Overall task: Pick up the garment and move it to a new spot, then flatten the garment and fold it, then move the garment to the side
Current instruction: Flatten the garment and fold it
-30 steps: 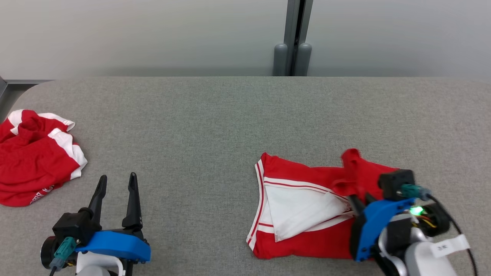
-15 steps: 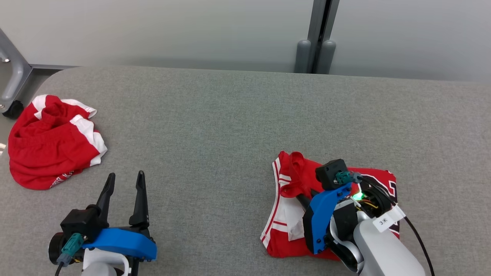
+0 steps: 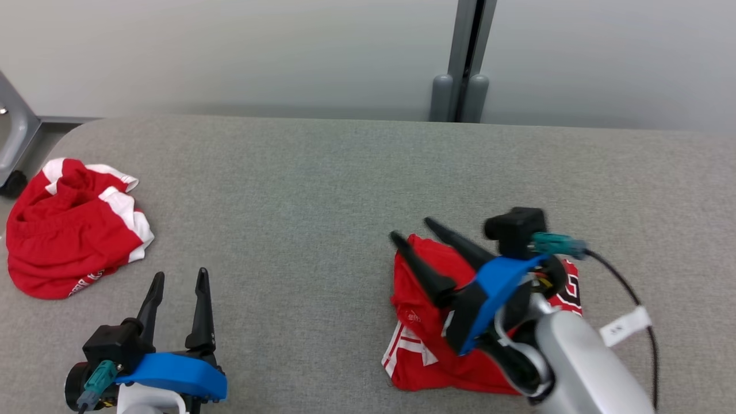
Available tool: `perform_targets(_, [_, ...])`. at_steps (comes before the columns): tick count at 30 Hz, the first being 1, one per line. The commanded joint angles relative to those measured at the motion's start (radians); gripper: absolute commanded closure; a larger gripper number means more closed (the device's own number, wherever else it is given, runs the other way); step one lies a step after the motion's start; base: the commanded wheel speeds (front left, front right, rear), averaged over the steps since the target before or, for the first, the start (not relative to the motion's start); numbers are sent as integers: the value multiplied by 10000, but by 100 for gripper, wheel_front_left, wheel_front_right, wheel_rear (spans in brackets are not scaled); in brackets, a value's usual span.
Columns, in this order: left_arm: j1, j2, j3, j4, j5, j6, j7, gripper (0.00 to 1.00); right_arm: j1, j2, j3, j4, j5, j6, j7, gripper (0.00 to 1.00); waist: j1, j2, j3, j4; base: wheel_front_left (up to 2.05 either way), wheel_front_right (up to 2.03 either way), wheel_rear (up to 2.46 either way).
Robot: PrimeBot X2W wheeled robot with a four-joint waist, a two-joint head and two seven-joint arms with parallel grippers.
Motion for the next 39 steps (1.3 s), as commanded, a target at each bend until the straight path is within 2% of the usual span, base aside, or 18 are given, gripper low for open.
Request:
perform_targets(1, [34, 42, 75, -51, -9, 33, -43, 0, 302, -68, -257, -132, -161, 2, -47, 0, 0, 0, -99, -103, 0, 0, 0])
perform_targets(8, [249, 28, 166, -219, 40, 78, -43, 0, 1821, -195, -3373, -1818, -2408, 3, 168, 0, 0, 0, -237, -362, 0, 0, 0])
perform_targets(13, [217, 78, 205, -178, 8, 35, -43, 0, 2838, -235, -4651, -2135, -3858, 3, -453, 0, 0, 0, -245, -412, 0, 0, 0])
perform_targets(17, [215, 73, 202, -201, 20, -4, -43, 0, 3387, -113, -5382, -1983, -4254, 3, -1466, 0, 0, 0, -269, -438, 0, 0, 0])
perform_targets(21, [350, 78, 258, -217, 54, -18, -43, 0, 3774, -53, -5674, -1707, -4311, 3, -2465, 0, 0, 0, -400, -478, 0, 0, 0])
perform_targets(26, [580, 43, 371, -255, 117, -4, -43, 0, 4095, -42, -5619, -1285, -4117, 3, -3048, 0, 0, 0, -648, -549, 0, 0, 0])
perform_targets(39, [1137, -88, 399, -522, 384, 83, -43, 0, 4331, -42, -5770, -1119, -3898, 3, -3174, 0, 0, 0, -1131, -703, 0, 0, 0])
